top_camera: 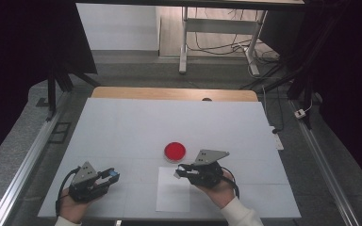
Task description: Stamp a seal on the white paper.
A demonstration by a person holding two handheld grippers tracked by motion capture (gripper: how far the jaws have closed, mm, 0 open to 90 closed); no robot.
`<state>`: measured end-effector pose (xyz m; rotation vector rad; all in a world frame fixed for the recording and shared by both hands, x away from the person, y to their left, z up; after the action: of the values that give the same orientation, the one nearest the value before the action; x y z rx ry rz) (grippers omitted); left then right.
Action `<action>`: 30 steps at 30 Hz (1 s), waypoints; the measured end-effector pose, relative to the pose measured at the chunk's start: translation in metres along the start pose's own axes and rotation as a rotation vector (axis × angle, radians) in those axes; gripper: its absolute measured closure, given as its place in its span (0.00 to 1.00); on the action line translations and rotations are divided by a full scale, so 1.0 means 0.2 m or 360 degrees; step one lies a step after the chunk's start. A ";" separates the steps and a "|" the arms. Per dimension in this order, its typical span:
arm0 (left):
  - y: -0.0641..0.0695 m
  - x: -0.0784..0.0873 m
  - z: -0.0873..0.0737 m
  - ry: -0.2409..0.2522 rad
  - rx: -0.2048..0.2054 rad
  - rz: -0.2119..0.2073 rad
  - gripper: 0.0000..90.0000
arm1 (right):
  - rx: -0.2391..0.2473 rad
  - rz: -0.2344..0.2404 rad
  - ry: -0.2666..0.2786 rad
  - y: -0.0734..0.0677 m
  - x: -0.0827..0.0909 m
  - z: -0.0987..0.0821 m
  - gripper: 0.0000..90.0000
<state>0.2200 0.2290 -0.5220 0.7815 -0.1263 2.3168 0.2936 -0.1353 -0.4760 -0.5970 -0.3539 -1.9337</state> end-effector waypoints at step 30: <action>0.03 0.00 -0.02 -0.0011 -0.0039 -0.0028 0.72 | 0.0168 0.0072 -0.0234 -0.10 -0.11 -0.02 0.83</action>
<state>0.2146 0.2264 -0.5233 0.7756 -0.1504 2.2918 0.2823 -0.1122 -0.4923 -0.6739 -0.5275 -1.8206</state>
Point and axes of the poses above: each handheld gripper's, and its own axes: x roughly backward along the jaws, z roughly out of its top, y roughly to its right, the point moved 1 cm from there along -x, roughly forward along the jaws, and after that the axes turned 3 degrees about -z, right-handed, at the moved point
